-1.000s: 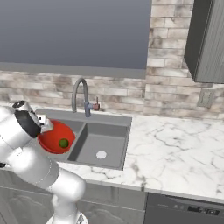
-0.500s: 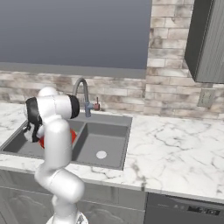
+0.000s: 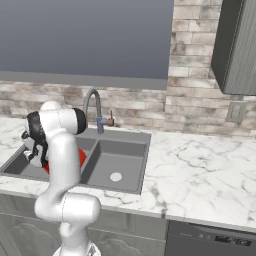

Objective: Pick the lime from the cabinet and place it in the bowl. Then pick the bowl and place it in the sink. Then turn on the sink facuet.

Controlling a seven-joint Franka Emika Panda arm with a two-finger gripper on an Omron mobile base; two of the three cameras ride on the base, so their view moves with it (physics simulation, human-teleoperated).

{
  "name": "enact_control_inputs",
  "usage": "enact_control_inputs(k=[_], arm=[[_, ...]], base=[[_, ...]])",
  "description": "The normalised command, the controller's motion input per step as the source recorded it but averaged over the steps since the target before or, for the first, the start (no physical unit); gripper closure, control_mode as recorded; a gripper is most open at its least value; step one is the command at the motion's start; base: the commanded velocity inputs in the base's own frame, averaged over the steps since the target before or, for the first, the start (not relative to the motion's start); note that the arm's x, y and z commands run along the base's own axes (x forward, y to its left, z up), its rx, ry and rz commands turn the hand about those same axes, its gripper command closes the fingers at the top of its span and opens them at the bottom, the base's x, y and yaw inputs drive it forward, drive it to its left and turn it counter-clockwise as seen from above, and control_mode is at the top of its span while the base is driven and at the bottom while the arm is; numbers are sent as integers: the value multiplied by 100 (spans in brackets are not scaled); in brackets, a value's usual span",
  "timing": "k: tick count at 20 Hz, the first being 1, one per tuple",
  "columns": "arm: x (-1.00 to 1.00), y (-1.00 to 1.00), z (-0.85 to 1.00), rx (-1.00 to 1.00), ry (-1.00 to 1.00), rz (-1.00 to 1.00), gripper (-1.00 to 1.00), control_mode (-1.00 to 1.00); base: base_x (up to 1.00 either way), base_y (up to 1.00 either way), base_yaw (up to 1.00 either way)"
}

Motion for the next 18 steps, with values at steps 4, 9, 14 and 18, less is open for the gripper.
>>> enact_control_inputs(k=[4, 9, 14, 18], arm=[[0, 0, 57, 0, 0, -11, 100, -100], [0, -1, 86, 0, 0, -11, -100, -100], [-8, -12, 100, 5, 0, -10, -100, -100], [-53, -12, 100, 7, 0, -5, -100, -100]], base=[[0, 0, 0], [0, 0, 0], [0, 0, 0], [0, 0, 0]])
